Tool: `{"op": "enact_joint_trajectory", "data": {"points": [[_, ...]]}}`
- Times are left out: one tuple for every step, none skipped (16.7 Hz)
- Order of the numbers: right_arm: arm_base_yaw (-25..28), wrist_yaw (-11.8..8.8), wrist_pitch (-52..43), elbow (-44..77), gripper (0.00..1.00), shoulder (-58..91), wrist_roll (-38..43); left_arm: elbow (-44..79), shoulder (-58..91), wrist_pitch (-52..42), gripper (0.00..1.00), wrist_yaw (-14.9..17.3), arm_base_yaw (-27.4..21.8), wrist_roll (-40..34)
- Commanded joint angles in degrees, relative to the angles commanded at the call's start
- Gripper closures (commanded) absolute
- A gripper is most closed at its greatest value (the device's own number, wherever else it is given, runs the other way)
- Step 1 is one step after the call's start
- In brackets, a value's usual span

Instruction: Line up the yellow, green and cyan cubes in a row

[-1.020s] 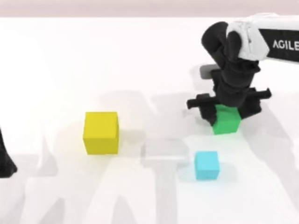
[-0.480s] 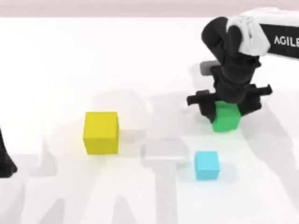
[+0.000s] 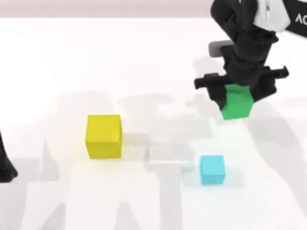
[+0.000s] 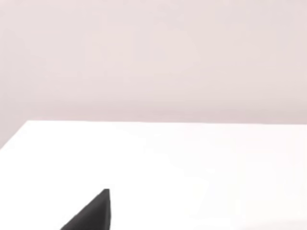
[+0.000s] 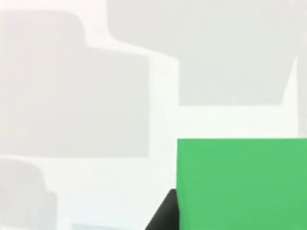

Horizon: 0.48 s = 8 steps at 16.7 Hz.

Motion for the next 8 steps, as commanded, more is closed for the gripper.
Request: {"op": "enact_joint_trajectory", "data": {"points": [[0.0, 0.0, 0.0, 0.0, 1.00, 0.0, 0.0, 0.0, 0.0, 0.0, 0.00, 0.0, 0.0, 0.0], [-0.3, 0.0, 0.1, -0.1, 1.00, 0.2, 0.1, 0.0, 0.0, 0.0, 0.00, 0.0, 0.0, 0.0], [-0.2, 0.0, 0.1, -0.1, 1.00, 0.2, 0.2, 0.0, 0.0, 0.0, 0.00, 0.0, 0.0, 0.0], [0.5, 0.0, 0.1, -0.3, 1.00, 0.0, 1.0, 0.0, 0.0, 0.0, 0.00, 0.0, 0.0, 0.0], [1.7, 0.0, 0.0, -0.6, 1.00, -0.4, 2.3, 0.0, 0.0, 0.0, 0.00, 0.0, 0.0, 0.0], [3.2, 0.1, 0.0, -1.0, 1.00, -0.8, 4.2, 0.0, 0.0, 0.0, 0.00, 0.0, 0.0, 0.0], [5.0, 0.2, -0.1, -1.6, 1.00, -1.4, 6.7, 0.0, 0.0, 0.0, 0.00, 0.0, 0.0, 0.0], [7.1, 0.2, -0.2, -2.4, 1.00, -2.1, 9.7, 0.0, 0.0, 0.0, 0.00, 0.0, 0.0, 0.0]]}}
